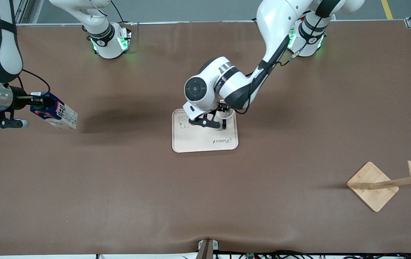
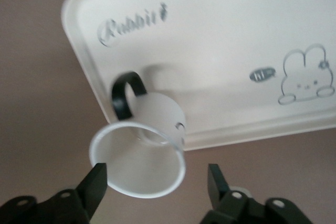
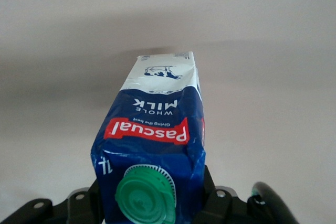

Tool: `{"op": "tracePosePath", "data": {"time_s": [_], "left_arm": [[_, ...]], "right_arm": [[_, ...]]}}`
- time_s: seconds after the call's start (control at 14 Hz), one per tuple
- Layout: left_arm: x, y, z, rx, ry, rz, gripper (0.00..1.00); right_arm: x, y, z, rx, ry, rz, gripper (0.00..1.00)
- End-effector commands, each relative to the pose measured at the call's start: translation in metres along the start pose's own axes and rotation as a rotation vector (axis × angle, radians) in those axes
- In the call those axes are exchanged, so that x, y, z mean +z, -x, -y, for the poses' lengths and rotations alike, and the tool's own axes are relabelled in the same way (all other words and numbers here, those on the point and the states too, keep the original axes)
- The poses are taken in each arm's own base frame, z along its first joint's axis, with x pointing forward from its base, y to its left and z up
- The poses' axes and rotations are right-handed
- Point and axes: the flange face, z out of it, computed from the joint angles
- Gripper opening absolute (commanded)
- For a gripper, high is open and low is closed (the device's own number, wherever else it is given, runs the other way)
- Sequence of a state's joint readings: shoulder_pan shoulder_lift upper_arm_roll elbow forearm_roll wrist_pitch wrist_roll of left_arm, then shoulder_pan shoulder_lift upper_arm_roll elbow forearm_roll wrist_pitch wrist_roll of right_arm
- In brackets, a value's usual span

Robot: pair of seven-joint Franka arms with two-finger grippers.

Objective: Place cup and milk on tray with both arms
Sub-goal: 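Lower the mug onto the tray while the right gripper grasps the milk, then open the left gripper and withdraw while the right gripper lifts the milk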

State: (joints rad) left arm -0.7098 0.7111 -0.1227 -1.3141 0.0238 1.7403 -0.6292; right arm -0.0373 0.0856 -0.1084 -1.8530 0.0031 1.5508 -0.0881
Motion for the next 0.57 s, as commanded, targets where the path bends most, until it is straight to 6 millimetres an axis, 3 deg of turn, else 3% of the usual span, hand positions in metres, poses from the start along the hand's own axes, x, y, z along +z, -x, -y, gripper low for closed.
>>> {"op": "tracePosePath", "data": {"time_s": [0.0, 0.07, 0.21, 0.5], "left_arm": [[-0.072, -0.011, 0.069, -0.046, -0.005, -0.088, 1.00], [-0.091, -0.017, 0.097, -0.023, -0.016, -0.115, 1.00], [-0.116, -0.032, 0.174, -0.038, -0.034, -0.105, 1.00], [-0.163, -0.039, 0.301, -0.192, 0.000, -0.153, 1.00]], "right_arm": [[-0.023, -0.007, 0.036, -0.049, -0.040, 0.015, 0.00], [-0.024, -0.008, 0.051, -0.073, -0.044, 0.012, 0.00], [-0.028, -0.007, 0.099, -0.124, -0.025, -0.002, 0.00], [-0.026, -0.004, 0.214, -0.006, -0.015, -0.008, 0.00]]}}
